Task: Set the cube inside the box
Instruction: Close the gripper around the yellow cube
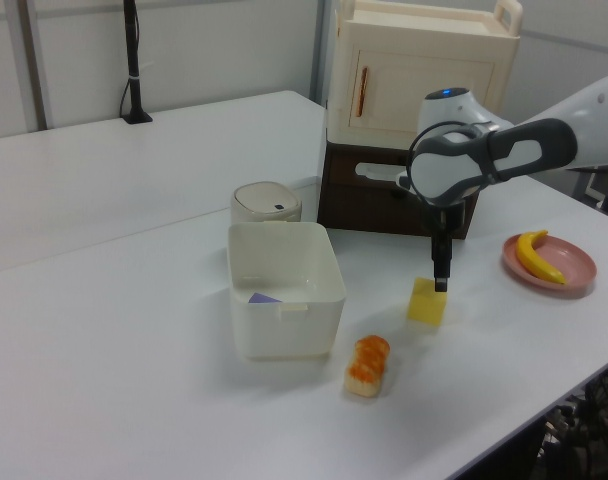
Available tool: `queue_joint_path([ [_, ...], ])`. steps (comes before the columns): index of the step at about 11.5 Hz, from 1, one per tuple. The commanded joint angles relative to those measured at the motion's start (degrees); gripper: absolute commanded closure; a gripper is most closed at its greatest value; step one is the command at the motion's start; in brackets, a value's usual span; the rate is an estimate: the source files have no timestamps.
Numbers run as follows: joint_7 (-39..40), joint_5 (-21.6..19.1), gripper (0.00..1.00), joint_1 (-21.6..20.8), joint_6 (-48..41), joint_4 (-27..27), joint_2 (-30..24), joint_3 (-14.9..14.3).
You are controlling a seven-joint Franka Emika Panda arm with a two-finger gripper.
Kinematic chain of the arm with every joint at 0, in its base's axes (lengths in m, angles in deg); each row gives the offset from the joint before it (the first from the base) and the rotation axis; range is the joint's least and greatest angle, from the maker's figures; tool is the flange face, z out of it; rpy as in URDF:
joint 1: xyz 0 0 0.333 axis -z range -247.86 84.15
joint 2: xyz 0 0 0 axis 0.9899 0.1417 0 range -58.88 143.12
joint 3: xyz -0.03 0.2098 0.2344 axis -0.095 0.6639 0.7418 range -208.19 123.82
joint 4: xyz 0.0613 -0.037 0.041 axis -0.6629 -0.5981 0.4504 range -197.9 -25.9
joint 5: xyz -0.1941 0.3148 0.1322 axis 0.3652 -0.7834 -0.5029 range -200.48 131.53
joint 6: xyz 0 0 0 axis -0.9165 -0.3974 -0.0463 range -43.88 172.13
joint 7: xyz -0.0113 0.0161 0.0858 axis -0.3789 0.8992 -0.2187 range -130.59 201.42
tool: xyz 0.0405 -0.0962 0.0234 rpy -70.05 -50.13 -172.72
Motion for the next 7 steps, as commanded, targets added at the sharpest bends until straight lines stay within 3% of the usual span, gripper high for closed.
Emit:
queue_joint_path([
  [1,0.96,1.63,0.0,-0.73,1.58,-0.96,1.48,-0.55],
  [6,0.7,1.81,0.0,-0.82,3.42,-0.35,4.39,-0.55],
  [7,0.87,2.68,0.1,-0.82,3.95,-0.34,4.48,-0.55],
])
